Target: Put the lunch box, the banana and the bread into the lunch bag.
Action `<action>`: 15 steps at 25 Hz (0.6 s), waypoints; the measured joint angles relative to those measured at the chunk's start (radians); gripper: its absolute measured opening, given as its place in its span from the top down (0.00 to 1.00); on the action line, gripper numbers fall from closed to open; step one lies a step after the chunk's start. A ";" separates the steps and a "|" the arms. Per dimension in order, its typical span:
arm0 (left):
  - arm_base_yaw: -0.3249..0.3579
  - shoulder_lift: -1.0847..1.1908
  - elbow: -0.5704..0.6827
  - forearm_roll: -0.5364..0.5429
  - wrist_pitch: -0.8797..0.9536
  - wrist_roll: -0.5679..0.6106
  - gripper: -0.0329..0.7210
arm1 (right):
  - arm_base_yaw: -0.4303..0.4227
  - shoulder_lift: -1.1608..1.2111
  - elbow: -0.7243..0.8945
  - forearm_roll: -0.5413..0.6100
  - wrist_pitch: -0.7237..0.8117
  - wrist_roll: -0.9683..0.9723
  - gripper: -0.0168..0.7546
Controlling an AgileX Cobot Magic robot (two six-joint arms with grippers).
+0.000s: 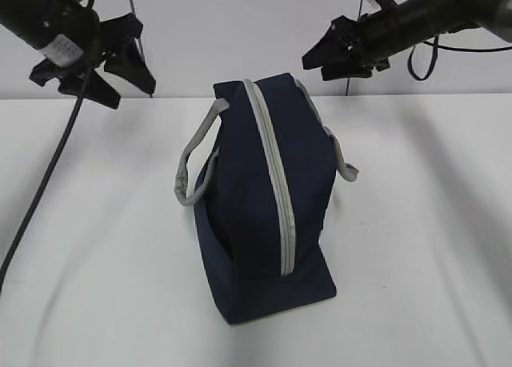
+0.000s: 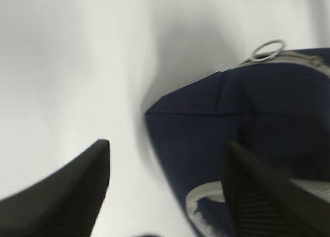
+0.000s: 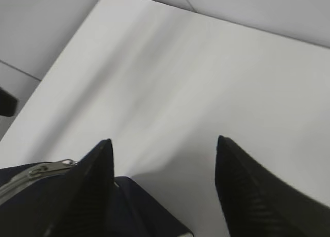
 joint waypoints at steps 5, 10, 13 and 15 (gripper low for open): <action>0.001 -0.022 0.000 0.200 0.051 -0.105 0.34 | 0.012 -0.075 -0.007 -0.350 0.010 0.375 0.36; 0.002 -0.096 0.040 0.277 0.062 -0.149 0.34 | 0.075 -0.230 0.049 -0.589 0.016 0.529 0.36; -0.011 -0.169 0.112 0.338 0.050 -0.166 0.34 | 0.118 -0.336 0.159 -0.667 0.023 0.551 0.36; -0.031 -0.225 0.170 0.379 0.036 -0.169 0.34 | 0.137 -0.403 0.255 -0.681 0.024 0.553 0.36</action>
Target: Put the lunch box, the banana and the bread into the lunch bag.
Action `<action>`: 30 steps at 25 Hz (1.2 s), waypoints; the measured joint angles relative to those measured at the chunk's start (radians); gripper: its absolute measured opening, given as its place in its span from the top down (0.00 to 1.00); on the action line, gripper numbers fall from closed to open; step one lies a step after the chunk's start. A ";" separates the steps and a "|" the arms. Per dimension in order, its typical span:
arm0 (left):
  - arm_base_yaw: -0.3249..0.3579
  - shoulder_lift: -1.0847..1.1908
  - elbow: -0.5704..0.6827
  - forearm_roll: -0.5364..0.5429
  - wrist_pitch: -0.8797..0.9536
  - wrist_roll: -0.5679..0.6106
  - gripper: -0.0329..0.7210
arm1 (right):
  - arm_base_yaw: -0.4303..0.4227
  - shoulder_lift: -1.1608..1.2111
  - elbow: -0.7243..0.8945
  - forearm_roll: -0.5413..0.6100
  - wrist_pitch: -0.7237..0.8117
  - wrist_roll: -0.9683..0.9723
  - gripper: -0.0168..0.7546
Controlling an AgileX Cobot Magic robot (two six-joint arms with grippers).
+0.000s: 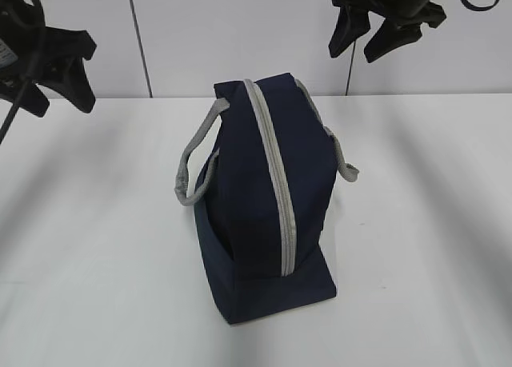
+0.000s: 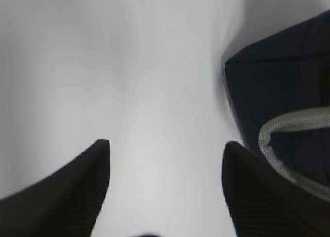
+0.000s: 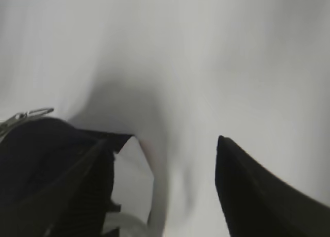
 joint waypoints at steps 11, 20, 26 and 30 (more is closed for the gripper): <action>-0.053 -0.429 0.419 0.099 -0.095 -0.001 0.34 | 0.097 -0.473 0.487 -0.110 0.006 0.003 0.36; -0.053 -0.818 0.640 0.112 -0.065 -0.001 0.34 | 0.099 -0.930 0.931 -0.159 -0.094 0.006 0.36; -0.053 -1.081 0.740 0.119 -0.006 -0.002 0.34 | 0.099 -1.256 1.237 -0.177 -0.166 0.016 0.36; -0.063 -1.207 0.824 0.119 0.013 -0.003 0.34 | 0.099 -1.492 1.417 -0.182 -0.173 0.025 0.36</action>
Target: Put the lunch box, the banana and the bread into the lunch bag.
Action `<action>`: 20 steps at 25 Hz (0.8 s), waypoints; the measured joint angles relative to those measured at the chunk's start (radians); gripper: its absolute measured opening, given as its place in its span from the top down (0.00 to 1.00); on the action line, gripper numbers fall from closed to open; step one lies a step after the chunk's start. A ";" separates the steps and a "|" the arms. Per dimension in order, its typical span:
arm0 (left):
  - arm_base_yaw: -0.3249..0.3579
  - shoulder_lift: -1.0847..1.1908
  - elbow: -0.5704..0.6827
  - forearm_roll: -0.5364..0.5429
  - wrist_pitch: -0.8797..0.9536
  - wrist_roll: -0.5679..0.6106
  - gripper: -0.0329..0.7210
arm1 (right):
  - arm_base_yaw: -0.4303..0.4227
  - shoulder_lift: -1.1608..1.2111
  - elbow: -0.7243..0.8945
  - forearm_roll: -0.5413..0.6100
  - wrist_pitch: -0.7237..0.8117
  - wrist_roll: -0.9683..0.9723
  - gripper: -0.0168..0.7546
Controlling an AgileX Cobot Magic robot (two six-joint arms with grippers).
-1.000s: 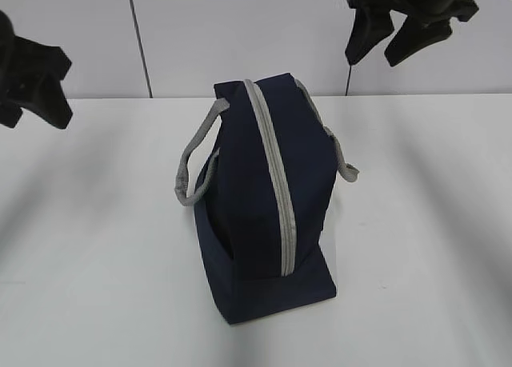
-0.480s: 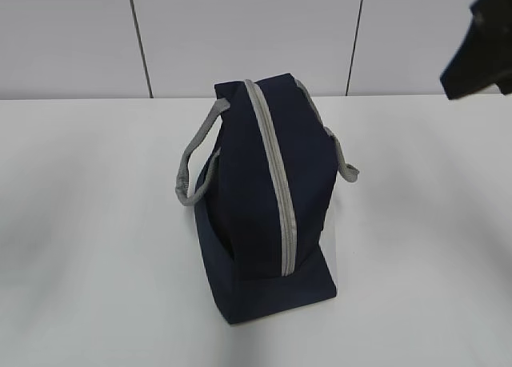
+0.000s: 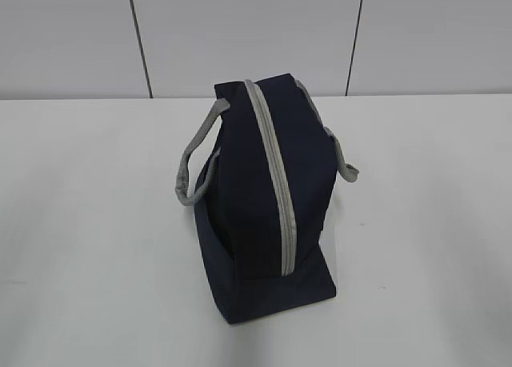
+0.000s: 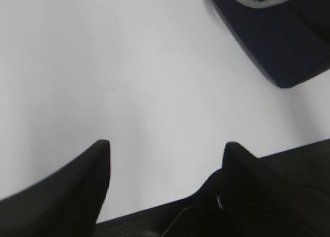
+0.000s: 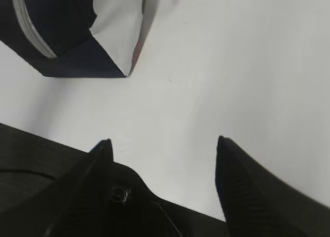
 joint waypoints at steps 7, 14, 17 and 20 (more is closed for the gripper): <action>-0.002 -0.154 0.110 0.000 0.074 -0.015 0.34 | 0.000 -0.375 0.115 -0.063 0.101 0.038 0.36; -0.002 -0.251 0.140 0.017 0.087 -0.015 0.34 | 0.000 -0.599 0.143 -0.261 0.203 0.169 0.36; -0.002 -0.258 0.159 0.025 0.081 -0.015 0.34 | 0.000 -0.624 0.187 -0.283 0.205 0.192 0.36; -0.002 -0.263 0.175 0.027 0.061 -0.015 0.34 | 0.000 -0.624 0.201 -0.284 0.201 0.196 0.36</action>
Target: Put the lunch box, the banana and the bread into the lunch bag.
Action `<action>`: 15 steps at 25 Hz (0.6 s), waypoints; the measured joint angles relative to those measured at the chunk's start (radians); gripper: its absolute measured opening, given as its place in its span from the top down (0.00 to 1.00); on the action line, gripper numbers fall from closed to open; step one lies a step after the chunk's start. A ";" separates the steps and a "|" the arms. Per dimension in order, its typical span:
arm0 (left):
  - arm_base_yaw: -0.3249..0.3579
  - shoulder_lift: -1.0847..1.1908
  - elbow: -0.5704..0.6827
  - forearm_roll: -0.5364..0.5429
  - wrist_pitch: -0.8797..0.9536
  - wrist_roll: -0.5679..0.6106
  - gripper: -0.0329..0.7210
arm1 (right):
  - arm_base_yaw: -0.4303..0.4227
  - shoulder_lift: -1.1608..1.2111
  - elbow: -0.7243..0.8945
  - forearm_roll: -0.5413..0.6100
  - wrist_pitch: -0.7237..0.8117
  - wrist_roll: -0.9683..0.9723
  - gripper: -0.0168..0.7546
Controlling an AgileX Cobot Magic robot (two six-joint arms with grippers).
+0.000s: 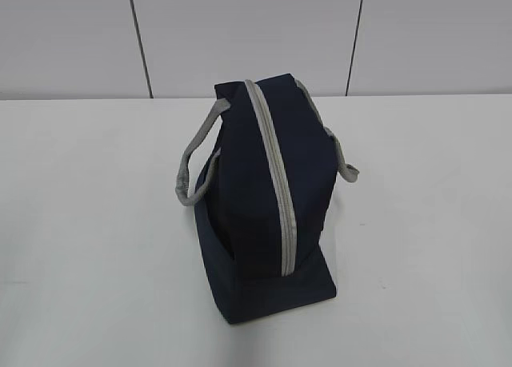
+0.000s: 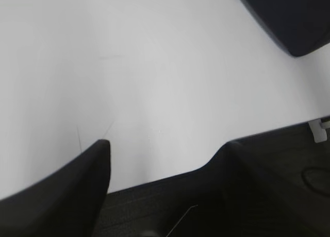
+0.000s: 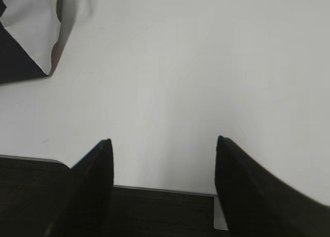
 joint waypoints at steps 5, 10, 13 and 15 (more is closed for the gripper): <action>0.000 -0.001 0.034 0.000 -0.070 0.000 0.34 | 0.000 0.000 0.013 -0.002 -0.054 0.002 0.36; 0.000 -0.001 0.039 0.000 -0.078 0.000 0.34 | 0.000 0.000 0.041 -0.002 -0.108 -0.010 0.36; 0.000 -0.001 0.039 0.000 -0.079 0.000 0.34 | 0.000 0.000 0.040 -0.002 -0.113 -0.011 0.36; 0.000 -0.001 0.039 0.000 -0.079 0.000 0.34 | 0.000 0.000 0.040 -0.002 -0.113 -0.011 0.36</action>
